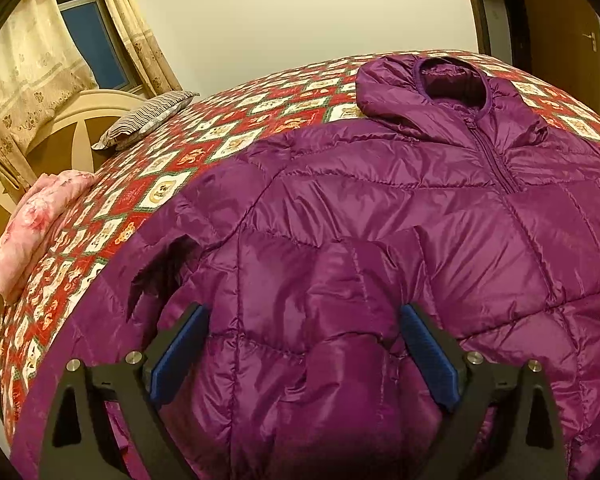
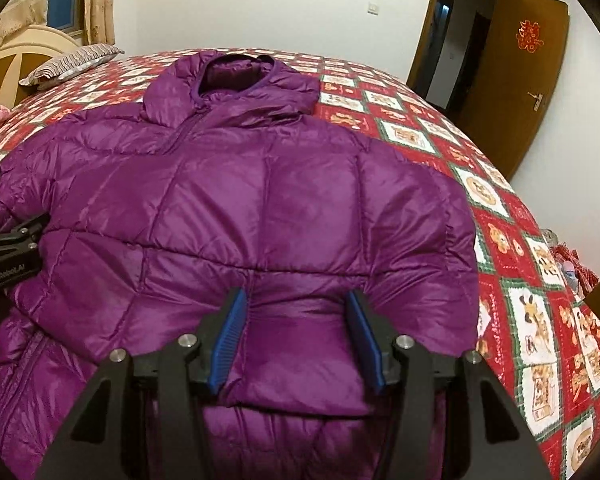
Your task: Fold large clothes
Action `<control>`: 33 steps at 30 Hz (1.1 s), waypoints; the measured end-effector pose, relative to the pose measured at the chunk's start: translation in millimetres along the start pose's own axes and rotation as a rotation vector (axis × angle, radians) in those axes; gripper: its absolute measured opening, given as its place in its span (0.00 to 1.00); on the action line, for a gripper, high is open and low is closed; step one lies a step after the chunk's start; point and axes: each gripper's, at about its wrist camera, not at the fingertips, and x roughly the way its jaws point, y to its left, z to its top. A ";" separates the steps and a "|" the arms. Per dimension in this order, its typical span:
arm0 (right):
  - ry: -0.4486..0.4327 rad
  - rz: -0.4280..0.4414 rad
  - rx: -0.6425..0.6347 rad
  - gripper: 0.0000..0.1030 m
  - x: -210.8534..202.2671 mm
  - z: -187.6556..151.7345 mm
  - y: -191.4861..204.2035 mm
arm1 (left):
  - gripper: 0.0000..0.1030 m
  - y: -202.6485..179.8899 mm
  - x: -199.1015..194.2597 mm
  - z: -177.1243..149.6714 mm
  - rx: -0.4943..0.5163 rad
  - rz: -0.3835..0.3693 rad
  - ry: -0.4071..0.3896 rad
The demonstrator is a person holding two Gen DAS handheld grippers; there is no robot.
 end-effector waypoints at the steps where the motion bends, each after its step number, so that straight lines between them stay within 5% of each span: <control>1: 0.000 -0.002 -0.002 0.54 0.1 -0.2 0.7 | 0.95 0.3 -0.3 -0.1 0.000 -0.001 0.000; 15: 0.003 -0.011 -0.008 0.55 0.3 0.2 1.4 | 0.95 20.2 -6.4 8.7 -0.029 -0.039 0.041; 20: -0.054 0.035 0.020 0.81 -36.3 -6.5 -14.8 | 0.95 93.2 -67.1 11.8 -0.058 -0.029 -0.051; 23: -0.083 0.048 0.017 0.85 -64.4 -18.3 -14.0 | 0.95 162.5 -97.4 -19.9 -0.079 0.020 -0.054; 28: -0.111 0.077 -0.091 0.85 -90.9 -39.8 11.3 | 0.95 278.4 -108.7 -114.6 -0.175 0.178 0.083; 31: -0.135 0.096 -0.122 0.85 -100.5 -47.7 25.7 | 0.95 318.5 -97.7 -169.2 -0.267 0.157 0.193; 33: -0.153 0.109 -0.130 0.85 -105.2 -48.8 34.0 | 0.94 331.4 -84.7 -191.5 -0.334 0.073 0.244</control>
